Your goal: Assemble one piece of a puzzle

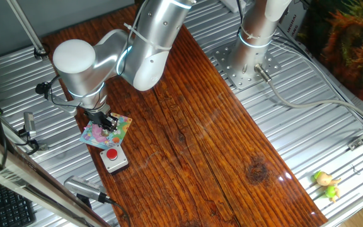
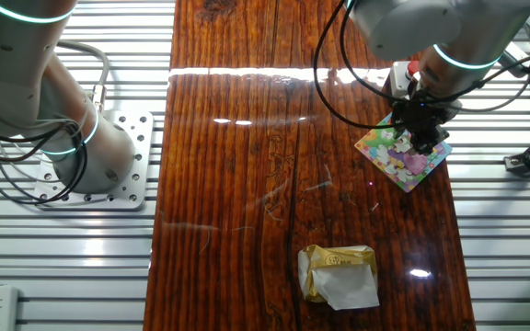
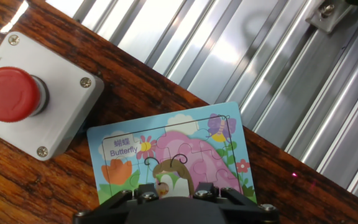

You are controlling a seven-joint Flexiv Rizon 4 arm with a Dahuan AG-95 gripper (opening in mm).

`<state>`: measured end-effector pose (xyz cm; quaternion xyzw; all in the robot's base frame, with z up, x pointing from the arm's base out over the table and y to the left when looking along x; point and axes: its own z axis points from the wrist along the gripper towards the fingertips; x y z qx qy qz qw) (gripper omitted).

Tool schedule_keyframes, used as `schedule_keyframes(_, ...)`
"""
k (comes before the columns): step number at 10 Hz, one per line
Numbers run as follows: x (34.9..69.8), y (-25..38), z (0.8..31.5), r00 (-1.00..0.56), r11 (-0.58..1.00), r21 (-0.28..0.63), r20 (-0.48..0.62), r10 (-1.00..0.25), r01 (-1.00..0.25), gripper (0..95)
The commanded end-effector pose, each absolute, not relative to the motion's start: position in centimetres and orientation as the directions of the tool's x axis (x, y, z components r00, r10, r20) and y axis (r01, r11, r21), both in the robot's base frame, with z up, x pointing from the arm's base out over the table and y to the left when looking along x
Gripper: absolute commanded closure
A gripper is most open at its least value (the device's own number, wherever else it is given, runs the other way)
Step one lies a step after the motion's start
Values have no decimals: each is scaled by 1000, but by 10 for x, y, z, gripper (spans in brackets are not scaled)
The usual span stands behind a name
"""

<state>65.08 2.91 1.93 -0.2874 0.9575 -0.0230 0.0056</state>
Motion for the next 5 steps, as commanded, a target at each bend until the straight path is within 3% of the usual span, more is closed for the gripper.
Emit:
schedule_keyframes(1,651,29,19,-835,834,-46,6,-551,-550,570)
schedule_keyframes(5,650,29,18,-836,835,-45,6,-549,-549,570)
